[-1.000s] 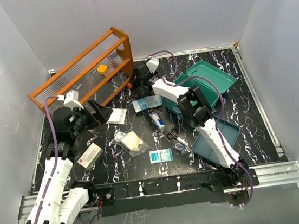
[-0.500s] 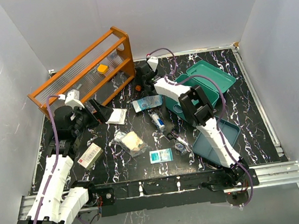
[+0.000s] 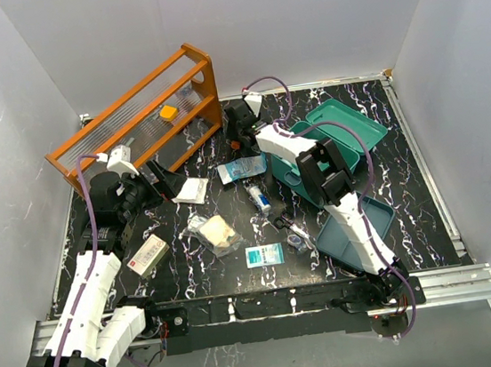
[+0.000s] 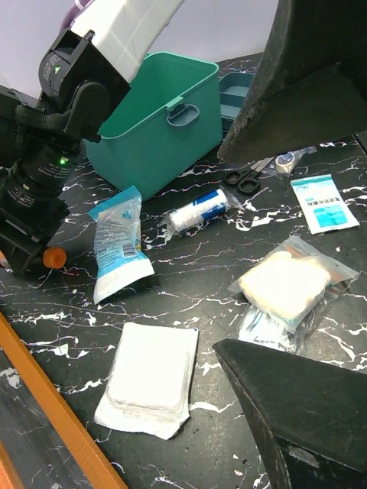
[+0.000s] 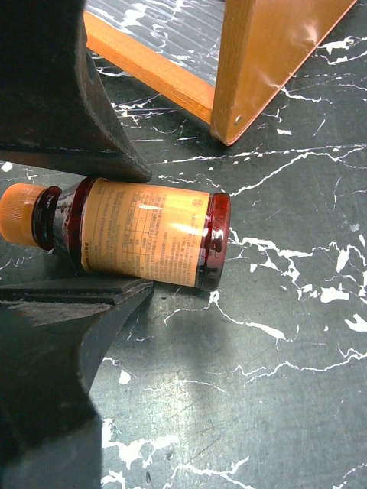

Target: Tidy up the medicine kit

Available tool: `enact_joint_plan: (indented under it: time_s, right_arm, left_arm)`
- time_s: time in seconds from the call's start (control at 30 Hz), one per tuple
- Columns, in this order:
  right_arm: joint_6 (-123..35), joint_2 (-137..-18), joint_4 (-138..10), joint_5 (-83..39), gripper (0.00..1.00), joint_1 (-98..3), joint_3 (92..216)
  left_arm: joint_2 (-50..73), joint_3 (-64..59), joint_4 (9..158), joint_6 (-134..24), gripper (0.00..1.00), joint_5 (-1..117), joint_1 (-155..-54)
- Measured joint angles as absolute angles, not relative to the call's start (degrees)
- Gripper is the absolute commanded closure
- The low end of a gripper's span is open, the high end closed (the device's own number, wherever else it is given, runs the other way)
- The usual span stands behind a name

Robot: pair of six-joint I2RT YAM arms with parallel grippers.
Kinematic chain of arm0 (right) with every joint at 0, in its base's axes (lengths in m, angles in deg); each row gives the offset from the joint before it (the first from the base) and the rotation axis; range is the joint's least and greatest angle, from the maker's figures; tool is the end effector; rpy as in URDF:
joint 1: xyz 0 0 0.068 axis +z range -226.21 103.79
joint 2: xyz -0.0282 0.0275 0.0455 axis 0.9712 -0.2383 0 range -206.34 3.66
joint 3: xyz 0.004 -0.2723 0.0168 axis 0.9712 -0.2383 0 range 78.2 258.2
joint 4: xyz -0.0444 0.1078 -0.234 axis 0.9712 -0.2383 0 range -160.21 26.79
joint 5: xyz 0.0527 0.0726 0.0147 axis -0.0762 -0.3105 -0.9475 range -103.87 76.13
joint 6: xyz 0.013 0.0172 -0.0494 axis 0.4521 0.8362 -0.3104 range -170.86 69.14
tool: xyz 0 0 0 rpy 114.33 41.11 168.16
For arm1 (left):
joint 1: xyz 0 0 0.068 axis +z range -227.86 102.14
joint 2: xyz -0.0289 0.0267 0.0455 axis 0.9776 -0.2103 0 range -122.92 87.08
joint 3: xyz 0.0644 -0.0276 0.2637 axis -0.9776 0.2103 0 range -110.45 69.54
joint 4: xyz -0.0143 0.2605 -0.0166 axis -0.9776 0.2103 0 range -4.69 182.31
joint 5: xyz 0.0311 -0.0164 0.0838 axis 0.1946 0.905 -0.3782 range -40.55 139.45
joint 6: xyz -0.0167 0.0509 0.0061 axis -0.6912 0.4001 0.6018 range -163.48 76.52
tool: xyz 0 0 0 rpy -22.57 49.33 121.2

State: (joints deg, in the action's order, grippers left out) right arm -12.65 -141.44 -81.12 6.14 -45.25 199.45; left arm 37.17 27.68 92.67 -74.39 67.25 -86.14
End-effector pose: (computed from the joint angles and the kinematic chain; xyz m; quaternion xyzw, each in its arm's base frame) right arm 0.4907 0.2803 0.1489 0.1277 0.8925 0.0979 0.4213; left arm 0.2012 -0.0403 0.3120 -0.0622 0.7890 -0.3168 0.5227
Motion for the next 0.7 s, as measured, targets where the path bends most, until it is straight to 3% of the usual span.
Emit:
enact_joint_plan:
  time_s: [0.37, 0.7]
  right_arm:
    - [-16.8, -138.0, -82.5, 1.6, 0.63, -45.6, 195.8]
    - [-26.9, -114.4, -77.9, -9.8, 0.64, -46.0, 172.4]
  left_arm:
    - [37.2, 27.7, 92.7, -74.4, 0.01, 67.6, -86.1]
    - [37.2, 27.0, 92.9, -74.8, 0.01, 71.6, -86.2]
